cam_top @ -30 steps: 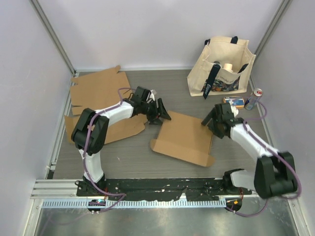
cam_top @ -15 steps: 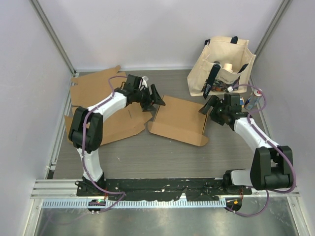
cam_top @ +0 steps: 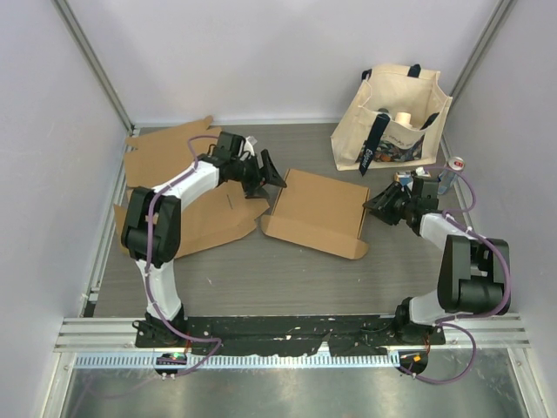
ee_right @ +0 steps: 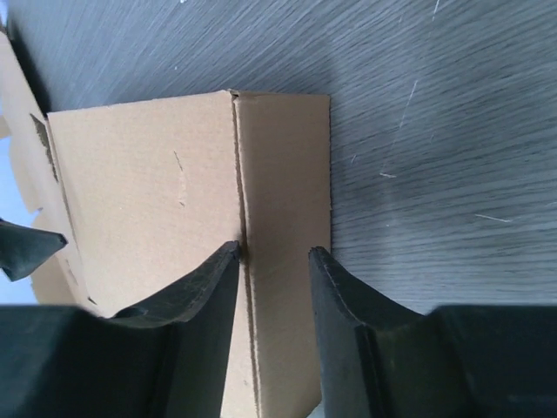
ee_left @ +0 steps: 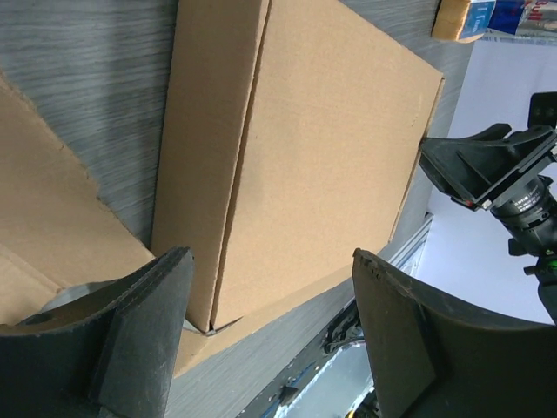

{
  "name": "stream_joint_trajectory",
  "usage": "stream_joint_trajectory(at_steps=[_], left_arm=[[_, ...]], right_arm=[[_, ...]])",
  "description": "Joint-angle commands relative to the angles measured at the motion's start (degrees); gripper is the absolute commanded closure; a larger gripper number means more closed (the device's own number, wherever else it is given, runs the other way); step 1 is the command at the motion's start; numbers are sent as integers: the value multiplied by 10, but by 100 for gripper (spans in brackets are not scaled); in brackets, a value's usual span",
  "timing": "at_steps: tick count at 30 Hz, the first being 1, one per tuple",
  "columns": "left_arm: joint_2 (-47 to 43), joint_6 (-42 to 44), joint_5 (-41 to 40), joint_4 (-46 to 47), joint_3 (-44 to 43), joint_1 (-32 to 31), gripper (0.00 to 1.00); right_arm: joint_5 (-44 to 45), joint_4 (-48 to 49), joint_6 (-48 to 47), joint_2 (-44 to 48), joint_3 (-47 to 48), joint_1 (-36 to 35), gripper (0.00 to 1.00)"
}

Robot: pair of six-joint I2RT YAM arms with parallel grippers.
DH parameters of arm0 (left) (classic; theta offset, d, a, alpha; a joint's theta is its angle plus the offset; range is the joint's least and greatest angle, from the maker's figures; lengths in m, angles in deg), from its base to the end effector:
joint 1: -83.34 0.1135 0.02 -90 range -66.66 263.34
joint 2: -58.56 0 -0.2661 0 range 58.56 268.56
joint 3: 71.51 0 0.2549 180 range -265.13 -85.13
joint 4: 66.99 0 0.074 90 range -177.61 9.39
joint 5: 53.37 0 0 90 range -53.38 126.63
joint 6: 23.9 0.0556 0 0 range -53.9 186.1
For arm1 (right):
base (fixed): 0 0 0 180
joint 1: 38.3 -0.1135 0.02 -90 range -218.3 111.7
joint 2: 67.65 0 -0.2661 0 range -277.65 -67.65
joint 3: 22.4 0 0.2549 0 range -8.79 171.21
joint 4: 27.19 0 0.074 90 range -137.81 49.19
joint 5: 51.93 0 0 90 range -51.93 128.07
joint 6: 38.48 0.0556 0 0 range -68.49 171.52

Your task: Fold the paper box

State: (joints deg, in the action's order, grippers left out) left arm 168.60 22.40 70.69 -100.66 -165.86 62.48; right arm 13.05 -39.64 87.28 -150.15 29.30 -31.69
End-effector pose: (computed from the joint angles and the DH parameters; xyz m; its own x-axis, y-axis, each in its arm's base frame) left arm 0.3952 -0.1839 0.2035 -0.9519 -0.2498 -0.1773 -0.0302 0.6525 -0.7572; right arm 0.2956 -0.0106 0.1616 -0.6702 0.6108 -0.4217 0.2341 0.7131 0.6608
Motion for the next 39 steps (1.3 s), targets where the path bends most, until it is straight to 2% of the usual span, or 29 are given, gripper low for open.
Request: stream_joint_trajectory(at_steps=[1, 4, 5, 6, 7, 15, 18, 26, 35, 39], left_arm=[[21, 20, 35, -8, -40, 0, 22], [41, 31, 41, -24, -63, 1, 21], [46, 34, 44, -28, -72, 1, 20], [54, 34, 46, -32, -75, 1, 19], [57, 37, 47, -32, -81, 3, 14], [97, 89, 86, -83, -128, 7, 12], [106, 84, 120, -62, -120, 7, 12], [123, 67, 144, -23, -105, 7, 13], [143, -39, 228, 120, -62, -9, 12], [147, -45, 219, 127, -55, -16, 12]], right_arm=[[-39, 62, 22, -13, -8, 20, 61], [-46, 60, 24, -22, -16, 37, 65], [-50, 59, 25, -24, -22, 42, 70], [-54, 62, 27, -24, -27, 55, 71], [-56, 63, 26, -25, -32, 60, 71], [-61, 68, 14, -51, -50, 92, 72], [-56, 68, 13, -59, -53, 100, 73], [-42, 57, 1, -60, -59, 118, 75], [-43, 62, 1, -72, -59, 119, 76], [-36, 60, 1, -74, -59, 124, 76]])
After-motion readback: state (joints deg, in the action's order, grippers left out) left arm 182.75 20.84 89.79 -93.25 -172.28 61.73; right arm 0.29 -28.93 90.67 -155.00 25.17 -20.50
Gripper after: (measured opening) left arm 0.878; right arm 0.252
